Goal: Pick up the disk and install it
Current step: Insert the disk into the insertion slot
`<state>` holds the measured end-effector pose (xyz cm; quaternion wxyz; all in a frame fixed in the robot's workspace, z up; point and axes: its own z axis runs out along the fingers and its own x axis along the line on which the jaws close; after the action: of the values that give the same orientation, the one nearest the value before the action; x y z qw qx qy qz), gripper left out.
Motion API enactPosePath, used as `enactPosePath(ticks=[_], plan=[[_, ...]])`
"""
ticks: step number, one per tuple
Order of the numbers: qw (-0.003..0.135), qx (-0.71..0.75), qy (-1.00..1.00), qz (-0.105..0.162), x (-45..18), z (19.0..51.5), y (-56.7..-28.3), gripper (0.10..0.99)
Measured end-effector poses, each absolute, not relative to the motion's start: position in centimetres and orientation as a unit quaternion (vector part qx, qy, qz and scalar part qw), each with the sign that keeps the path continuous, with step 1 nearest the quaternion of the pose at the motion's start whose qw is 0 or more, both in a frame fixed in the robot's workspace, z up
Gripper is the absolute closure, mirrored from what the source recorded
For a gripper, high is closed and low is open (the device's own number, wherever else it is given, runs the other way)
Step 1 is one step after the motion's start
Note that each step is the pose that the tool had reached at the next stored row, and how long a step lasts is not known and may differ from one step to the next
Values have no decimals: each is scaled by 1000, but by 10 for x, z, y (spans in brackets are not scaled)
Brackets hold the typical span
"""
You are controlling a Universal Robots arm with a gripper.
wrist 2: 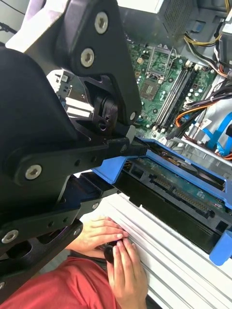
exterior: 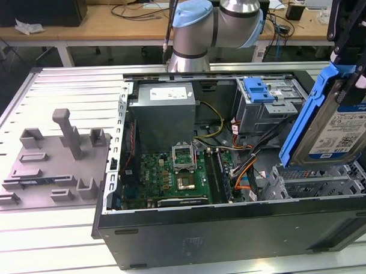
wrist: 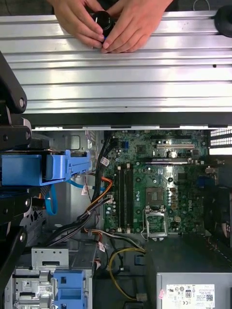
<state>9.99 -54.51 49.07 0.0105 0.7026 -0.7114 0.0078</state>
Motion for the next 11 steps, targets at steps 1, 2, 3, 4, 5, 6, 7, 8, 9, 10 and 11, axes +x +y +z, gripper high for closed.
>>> enactPosePath(ticks=[1, 2, 3, 4, 5, 6, 7, 8, 9, 10, 11], plan=[[10, 703, -711, 8, 100, 491, -544, 722], [10, 703, -711, 8, 100, 491, -544, 722], [10, 703, -711, 8, 100, 491, -543, 722], [10, 703, -712, 8, 100, 490, -543, 722], [10, 703, -712, 8, 101, 490, -543, 722], [10, 703, -711, 8, 101, 490, -542, 722], [10, 703, -711, 8, 102, 490, -542, 722], [10, 703, -711, 8, 103, 490, -542, 722], [10, 703, -711, 8, 105, 490, -542, 722], [10, 703, -711, 8, 106, 490, -541, 722], [10, 703, -711, 8, 107, 489, -541, 722]])
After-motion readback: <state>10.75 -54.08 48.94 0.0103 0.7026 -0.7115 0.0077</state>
